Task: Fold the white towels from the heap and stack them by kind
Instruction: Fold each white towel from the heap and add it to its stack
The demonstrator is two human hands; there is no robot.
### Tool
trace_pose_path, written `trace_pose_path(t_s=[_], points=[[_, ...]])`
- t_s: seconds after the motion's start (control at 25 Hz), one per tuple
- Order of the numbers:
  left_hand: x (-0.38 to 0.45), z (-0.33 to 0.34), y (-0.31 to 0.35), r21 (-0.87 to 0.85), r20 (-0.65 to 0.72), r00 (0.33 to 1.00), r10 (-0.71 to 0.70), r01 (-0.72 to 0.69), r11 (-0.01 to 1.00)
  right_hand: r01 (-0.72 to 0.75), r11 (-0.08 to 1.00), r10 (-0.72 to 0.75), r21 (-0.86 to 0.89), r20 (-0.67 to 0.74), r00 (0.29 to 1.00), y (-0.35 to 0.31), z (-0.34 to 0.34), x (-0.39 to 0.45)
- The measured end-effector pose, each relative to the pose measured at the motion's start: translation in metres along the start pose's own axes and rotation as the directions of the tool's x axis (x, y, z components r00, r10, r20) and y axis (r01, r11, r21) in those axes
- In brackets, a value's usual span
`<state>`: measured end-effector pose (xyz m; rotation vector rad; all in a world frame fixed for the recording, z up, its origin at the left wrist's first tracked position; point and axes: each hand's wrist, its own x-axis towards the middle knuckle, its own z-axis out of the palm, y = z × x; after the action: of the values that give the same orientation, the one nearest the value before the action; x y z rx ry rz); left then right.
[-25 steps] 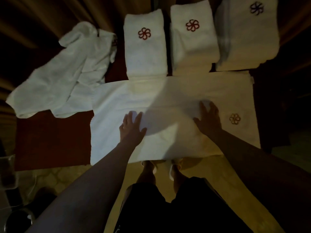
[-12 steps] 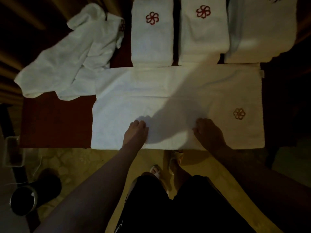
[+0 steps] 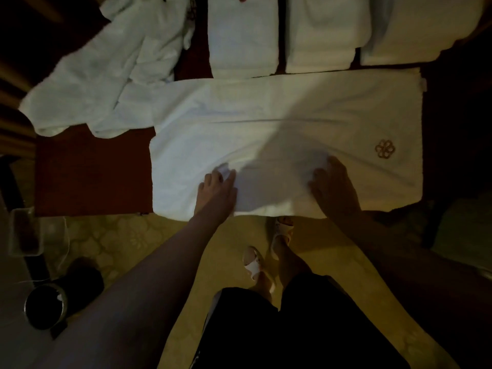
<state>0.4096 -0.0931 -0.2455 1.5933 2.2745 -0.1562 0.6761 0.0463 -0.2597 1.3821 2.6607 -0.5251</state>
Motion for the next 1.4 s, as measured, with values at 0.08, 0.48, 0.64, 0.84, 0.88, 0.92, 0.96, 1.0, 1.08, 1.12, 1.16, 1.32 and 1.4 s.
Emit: trace_pose_path(t_s=[0.08, 0.48, 0.64, 0.84, 0.88, 0.92, 0.96, 1.0, 1.08, 1.12, 1.16, 1.32, 1.4], points=[[0.008, -0.003, -0.003, -0.067, 0.024, 1.0, -0.011, 0.013, 0.998, -0.024, 0.999, 0.023, -0.045, -0.006, 1.0, -0.004, -0.007, 0.005], [-0.002, 0.003, -0.018, -0.188, 0.114, 0.979, 0.17, -0.146, 0.971, -0.007, 0.991, 0.005, 0.135, 0.016, 1.0, -0.005, 0.009, -0.016], [-0.008, 0.007, -0.02, -0.192, 0.044, 0.972, 0.229, -0.217, 0.957, 0.124, 0.984, -0.136, 0.127, 0.085, 0.987, 0.002, 0.01, -0.015], [-0.017, 0.013, -0.02, -0.163, -0.076, 0.98, 0.181, -0.192, 0.968, 0.195, 0.974, -0.2, 0.111, 0.032, 0.979, 0.016, 0.014, -0.026], [-0.019, 0.01, -0.019, -0.127, -0.107, 0.979, 0.175, -0.188, 0.974, 0.194, 0.976, -0.199, 0.102, 0.039, 0.979, 0.018, 0.016, -0.031], [-0.022, 0.008, -0.02, -0.104, -0.14, 0.976, 0.165, -0.181, 0.978, 0.166, 0.981, -0.174, 0.105, 0.068, 0.982, 0.019, 0.016, -0.035], [-0.025, 0.005, -0.019, -0.107, -0.149, 0.977, 0.149, -0.166, 0.98, 0.129, 0.988, -0.136, 0.084, 0.083, 0.987, 0.018, 0.014, -0.04], [-0.029, 0.003, -0.018, -0.12, -0.139, 0.983, 0.119, -0.136, 0.983, 0.099, 0.995, -0.099, 0.008, 0.071, 0.993, 0.017, 0.012, -0.045], [-0.039, 0.003, -0.016, -0.171, -0.097, 0.994, 0.052, -0.068, 0.983, 0.051, 0.996, -0.044, -0.072, 0.087, 0.995, 0.015, 0.005, -0.062], [-0.046, 0.004, -0.017, -0.214, -0.093, 0.995, 0.033, -0.053, 0.975, -0.008, 1.0, 0.01, -0.029, 0.069, 0.998, 0.012, 0.002, -0.069], [-0.05, 0.004, -0.018, -0.272, -0.091, 0.996, 0.023, -0.047, 0.961, -0.057, 0.998, 0.057, 0.019, 0.036, 0.998, 0.01, 0.0, -0.075], [-0.061, -0.006, -0.02, -0.398, -0.097, 0.995, 0.016, -0.054, 0.916, -0.437, 0.871, 0.471, 0.226, -0.124, 0.873, 0.001, -0.019, -0.087], [-0.058, -0.015, -0.018, -0.433, -0.079, 0.996, -0.03, -0.008, 0.901, -0.58, 0.718, 0.657, 0.385, -0.102, 0.747, 0.001, -0.025, -0.087]])
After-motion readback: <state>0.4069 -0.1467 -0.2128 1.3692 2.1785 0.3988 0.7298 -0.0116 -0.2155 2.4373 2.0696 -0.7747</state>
